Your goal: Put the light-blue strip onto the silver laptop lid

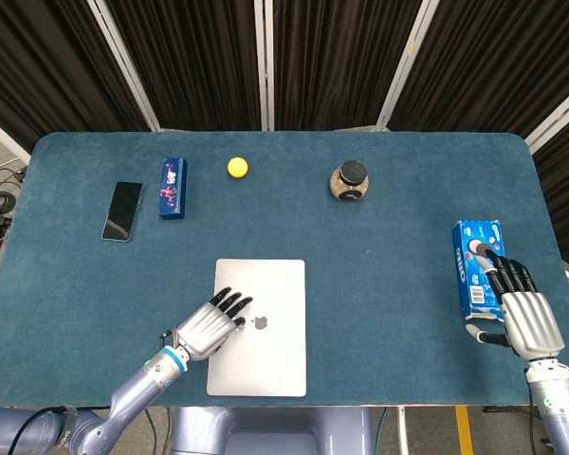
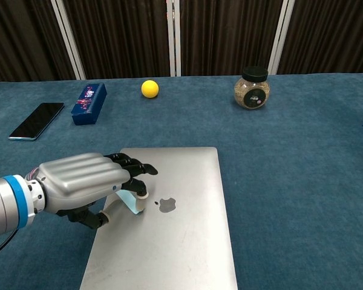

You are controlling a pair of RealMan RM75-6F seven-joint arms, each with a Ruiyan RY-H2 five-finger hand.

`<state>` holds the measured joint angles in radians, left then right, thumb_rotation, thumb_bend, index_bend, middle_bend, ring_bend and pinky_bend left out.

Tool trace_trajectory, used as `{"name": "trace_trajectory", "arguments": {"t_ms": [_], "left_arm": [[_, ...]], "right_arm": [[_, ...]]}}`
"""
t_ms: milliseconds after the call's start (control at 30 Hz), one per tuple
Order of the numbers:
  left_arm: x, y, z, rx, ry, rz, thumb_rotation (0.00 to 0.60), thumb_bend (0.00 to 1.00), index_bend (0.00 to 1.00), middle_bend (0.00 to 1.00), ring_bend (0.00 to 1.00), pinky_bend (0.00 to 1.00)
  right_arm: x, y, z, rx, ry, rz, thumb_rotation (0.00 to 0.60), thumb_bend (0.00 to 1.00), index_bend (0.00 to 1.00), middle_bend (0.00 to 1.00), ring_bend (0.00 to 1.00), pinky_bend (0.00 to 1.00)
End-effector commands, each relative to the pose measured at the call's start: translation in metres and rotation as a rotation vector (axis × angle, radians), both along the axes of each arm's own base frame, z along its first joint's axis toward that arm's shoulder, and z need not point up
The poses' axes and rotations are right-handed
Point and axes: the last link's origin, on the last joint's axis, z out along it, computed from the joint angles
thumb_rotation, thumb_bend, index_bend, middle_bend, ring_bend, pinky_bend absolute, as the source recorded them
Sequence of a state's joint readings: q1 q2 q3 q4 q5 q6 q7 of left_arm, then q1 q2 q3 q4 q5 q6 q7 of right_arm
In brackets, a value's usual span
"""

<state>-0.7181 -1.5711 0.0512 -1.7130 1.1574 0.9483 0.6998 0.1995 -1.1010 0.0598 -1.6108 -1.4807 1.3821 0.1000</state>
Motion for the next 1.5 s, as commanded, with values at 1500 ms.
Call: {"name": "trace_trajectory", "arguments": {"t_ms": [1500], "left_arm": [[0.003,0.001,0.006,0.013,-0.026,0.01,0.6,0.77,0.32,0.0,0.0,0.0]], "right_arm": [[-0.001,0.0,0.005,-0.01,-0.012,-0.002,0.6,0.0,0.0,0.0,0.0,0.0]]}}
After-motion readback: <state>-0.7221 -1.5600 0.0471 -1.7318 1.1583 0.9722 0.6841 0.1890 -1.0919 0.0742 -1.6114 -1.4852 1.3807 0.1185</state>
